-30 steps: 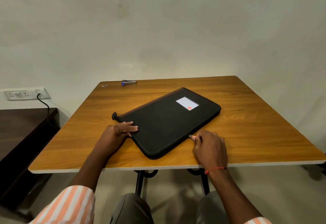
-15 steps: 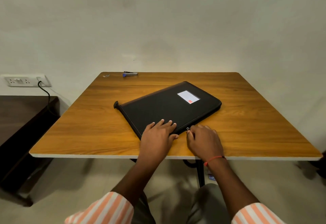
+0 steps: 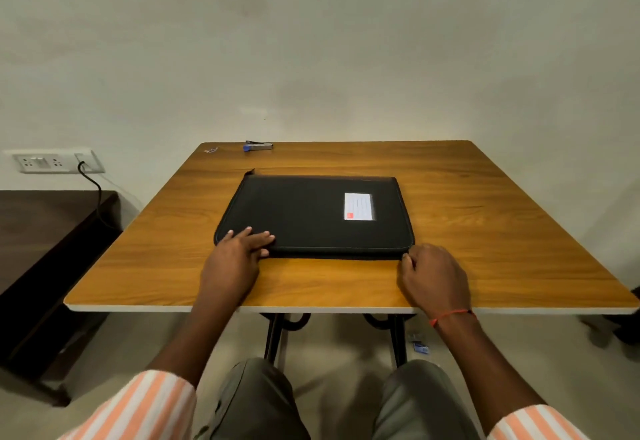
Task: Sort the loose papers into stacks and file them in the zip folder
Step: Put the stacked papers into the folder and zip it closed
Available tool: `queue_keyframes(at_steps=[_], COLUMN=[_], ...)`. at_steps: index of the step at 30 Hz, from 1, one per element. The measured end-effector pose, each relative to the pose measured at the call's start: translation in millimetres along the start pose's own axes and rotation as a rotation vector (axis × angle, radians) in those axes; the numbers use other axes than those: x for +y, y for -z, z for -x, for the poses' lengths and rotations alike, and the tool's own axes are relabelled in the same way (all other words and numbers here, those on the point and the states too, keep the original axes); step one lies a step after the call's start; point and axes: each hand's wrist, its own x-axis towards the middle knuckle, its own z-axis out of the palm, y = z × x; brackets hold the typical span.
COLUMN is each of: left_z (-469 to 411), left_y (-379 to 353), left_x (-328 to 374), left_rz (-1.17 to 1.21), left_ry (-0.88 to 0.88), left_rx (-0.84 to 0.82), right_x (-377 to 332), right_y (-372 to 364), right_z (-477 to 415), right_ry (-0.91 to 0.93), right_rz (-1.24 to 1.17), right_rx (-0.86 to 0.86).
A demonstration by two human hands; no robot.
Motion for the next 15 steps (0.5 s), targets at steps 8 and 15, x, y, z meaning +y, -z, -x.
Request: queue_keyframes(at_steps=[8,15], left_z=[17.4,2.5], left_y=[-19.0,-50.3], left_x=[71.8,147.5], left_rz=[-0.017,-0.161], left_ry=[-0.194,-0.448], left_rx=[0.045,-0.137], right_x=[3.2,3.7], right_y=[-6.1,-7.6], right_z=[2.7,3.4], right_ry=[0.066,0.018], right_rz=[-0.078,-0.067], right_rx=[-0.02,0.033])
